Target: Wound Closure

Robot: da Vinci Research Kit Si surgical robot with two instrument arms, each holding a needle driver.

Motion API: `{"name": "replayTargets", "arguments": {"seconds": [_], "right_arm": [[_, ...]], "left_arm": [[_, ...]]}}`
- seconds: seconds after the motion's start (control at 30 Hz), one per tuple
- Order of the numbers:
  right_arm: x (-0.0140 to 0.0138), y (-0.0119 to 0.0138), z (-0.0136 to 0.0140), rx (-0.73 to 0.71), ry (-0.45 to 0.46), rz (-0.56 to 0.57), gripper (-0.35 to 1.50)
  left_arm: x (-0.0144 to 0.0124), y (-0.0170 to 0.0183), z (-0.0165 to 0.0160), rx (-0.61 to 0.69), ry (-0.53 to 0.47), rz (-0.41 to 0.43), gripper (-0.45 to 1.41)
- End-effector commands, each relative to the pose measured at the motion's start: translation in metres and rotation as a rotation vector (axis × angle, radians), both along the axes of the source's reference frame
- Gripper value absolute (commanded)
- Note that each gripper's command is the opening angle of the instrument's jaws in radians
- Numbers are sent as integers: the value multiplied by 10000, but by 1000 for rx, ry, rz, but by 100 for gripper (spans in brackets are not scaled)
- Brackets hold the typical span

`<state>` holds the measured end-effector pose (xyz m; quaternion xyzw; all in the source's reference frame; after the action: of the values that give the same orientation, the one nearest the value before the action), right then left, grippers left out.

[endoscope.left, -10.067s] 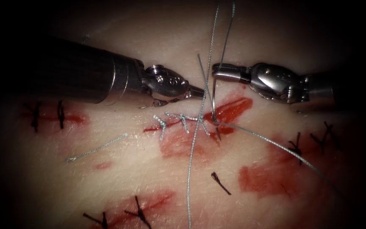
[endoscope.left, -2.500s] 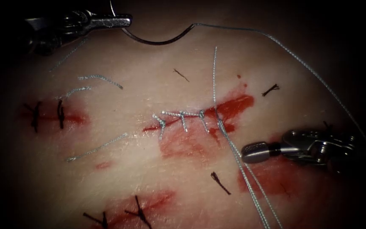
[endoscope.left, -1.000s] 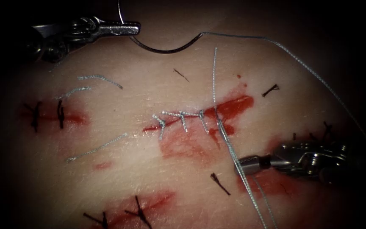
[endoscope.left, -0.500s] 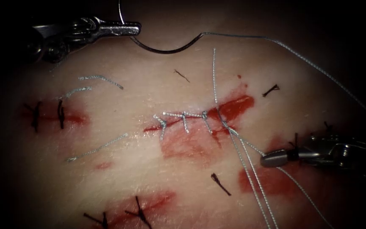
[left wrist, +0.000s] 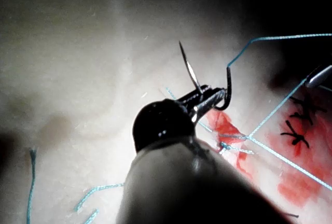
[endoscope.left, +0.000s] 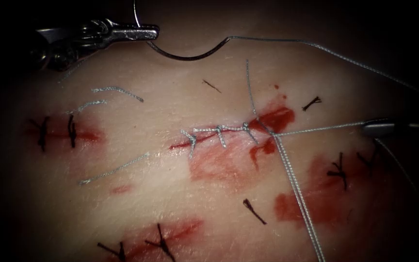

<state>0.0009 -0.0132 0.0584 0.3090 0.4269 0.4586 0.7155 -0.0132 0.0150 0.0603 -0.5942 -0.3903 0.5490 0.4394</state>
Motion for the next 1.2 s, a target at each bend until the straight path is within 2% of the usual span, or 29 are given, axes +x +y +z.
{"name": "replayTargets", "arguments": {"seconds": [0.03, 0.33, 0.67, 0.8, 1.0, 1.2], "right_arm": [[0, 5, 3, -5, -8, 12, -35], [-25, 17, -6, -15, -37, 45, -35], [-35, 18, -7, -11, -33, 37, -35], [-51, 27, -11, -21, -47, 55, -35], [-91, 54, -17, -87, -107, 99, -35], [-101, 62, -18, -117, -145, 113, -35]], "left_arm": [[-5, 0, 5, 0, 0, -1, -45], [-5, 0, 5, 0, 4, -2, -45], [-4, 0, 5, 1, 3, -1, -45], [-4, 0, 4, 2, 5, -3, -45], [-4, 1, 5, 2, 8, -8, -45], [-4, 2, 4, 3, 10, -11, -45]]}}
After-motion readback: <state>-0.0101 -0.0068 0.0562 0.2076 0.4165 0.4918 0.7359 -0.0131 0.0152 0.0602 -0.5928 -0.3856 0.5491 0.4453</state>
